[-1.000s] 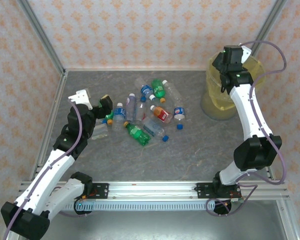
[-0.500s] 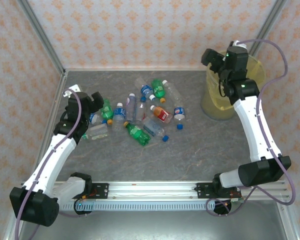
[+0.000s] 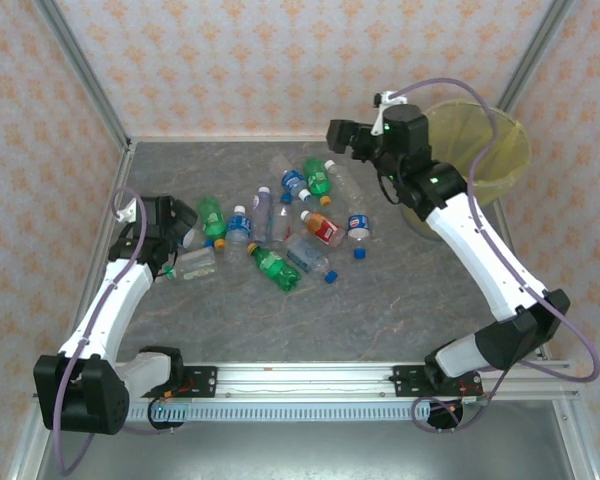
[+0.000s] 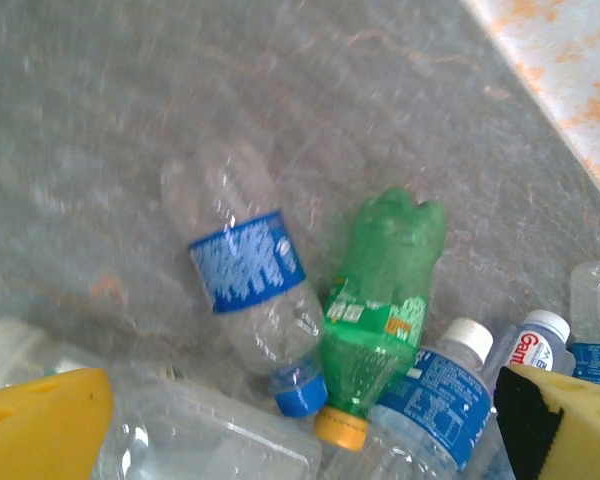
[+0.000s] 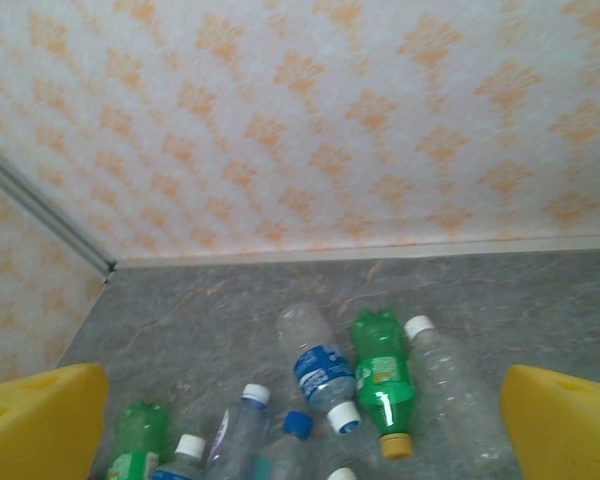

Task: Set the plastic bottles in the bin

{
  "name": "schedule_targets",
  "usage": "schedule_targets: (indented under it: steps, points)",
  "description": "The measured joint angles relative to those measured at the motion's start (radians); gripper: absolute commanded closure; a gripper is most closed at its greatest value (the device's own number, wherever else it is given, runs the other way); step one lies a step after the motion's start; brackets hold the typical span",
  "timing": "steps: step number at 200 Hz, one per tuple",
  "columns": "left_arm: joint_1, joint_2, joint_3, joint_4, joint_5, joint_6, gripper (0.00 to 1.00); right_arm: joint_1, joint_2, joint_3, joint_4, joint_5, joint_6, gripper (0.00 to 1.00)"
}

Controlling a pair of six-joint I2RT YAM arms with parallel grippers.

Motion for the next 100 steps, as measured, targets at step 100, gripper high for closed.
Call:
schedule_targets:
  steps: [100]
  points:
    - [0.002,-0.099,-0.266,0.049,0.064,-0.541,0.05,0.090,0.089,0.097,-0.054,0.042,-0.050,0.00]
